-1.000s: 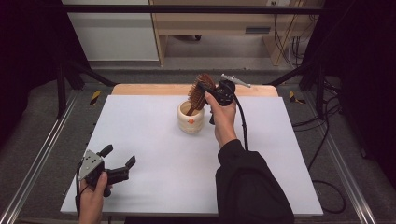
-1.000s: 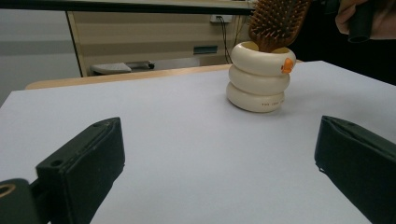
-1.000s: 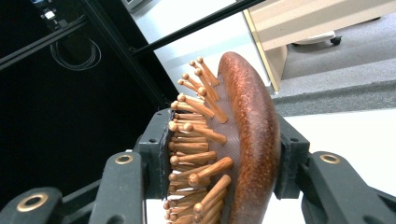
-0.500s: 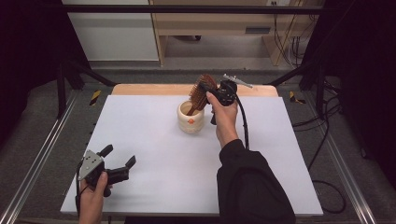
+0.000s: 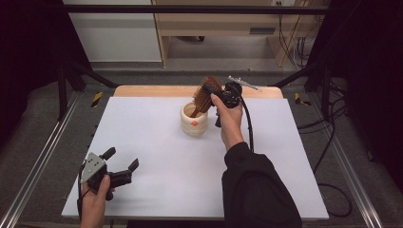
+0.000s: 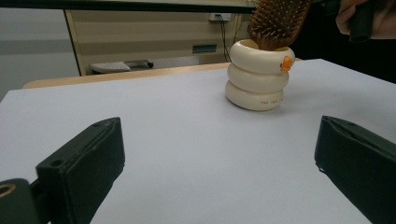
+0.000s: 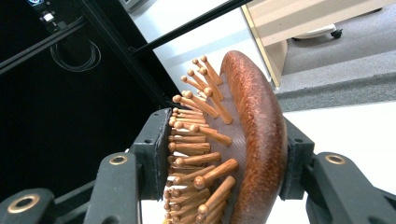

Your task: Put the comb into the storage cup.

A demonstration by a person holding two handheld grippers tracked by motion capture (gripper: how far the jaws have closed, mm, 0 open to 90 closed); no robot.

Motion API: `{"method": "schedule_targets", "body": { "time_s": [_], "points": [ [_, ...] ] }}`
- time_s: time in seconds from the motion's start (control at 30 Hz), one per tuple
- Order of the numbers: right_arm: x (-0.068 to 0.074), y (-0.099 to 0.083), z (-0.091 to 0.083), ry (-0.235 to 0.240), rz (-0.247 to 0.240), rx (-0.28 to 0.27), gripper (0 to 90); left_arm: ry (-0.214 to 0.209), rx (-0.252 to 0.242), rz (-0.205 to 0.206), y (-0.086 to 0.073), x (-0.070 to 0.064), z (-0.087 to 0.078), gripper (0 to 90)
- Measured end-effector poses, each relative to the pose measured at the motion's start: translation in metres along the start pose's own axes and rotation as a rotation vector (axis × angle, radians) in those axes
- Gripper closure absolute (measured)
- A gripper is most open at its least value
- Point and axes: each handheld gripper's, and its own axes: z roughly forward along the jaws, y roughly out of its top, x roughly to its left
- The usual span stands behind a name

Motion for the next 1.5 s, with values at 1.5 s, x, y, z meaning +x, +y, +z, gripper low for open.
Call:
{"method": "schedule_targets", "body": {
  "time_s": [1.5],
  "points": [
    [0.0031,0.0005,-0.0015,-0.031,-0.084,0.030,24.7,0.003,0.001,0.004,0.0001,-0.0001,-0.0002,1.8]
  ]
}}
